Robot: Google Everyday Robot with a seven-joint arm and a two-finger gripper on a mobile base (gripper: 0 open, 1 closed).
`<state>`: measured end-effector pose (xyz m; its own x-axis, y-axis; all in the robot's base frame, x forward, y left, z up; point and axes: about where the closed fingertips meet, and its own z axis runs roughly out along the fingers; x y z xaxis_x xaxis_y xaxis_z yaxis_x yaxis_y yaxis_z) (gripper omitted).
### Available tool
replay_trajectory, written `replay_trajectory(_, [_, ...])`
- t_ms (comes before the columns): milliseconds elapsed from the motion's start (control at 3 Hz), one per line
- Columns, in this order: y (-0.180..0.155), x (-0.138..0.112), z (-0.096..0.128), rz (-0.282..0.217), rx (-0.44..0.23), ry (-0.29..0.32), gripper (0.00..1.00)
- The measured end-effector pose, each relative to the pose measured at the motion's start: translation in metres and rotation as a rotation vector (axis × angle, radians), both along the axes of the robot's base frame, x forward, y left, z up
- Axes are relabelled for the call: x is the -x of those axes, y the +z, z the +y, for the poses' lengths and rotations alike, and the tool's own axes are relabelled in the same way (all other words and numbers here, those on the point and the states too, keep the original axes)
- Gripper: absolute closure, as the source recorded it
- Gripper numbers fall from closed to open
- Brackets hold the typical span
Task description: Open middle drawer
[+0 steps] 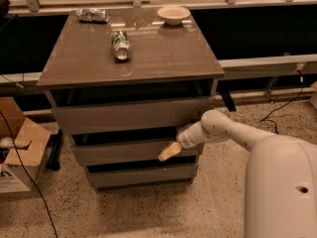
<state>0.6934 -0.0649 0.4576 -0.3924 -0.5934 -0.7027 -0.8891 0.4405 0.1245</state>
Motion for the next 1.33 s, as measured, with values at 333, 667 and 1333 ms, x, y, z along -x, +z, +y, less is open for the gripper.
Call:
replay_trajectory(333, [-0.022,-0.007,0.002,0.053,0.064,0.049,0.16])
replay_trajectory(667, [-0.023,-0.004,0.001,0.058,0.069,0.055,0.4])
replay_trajectory(1333, [-0.024,0.006,0.0,0.081,0.102,0.111,0.59])
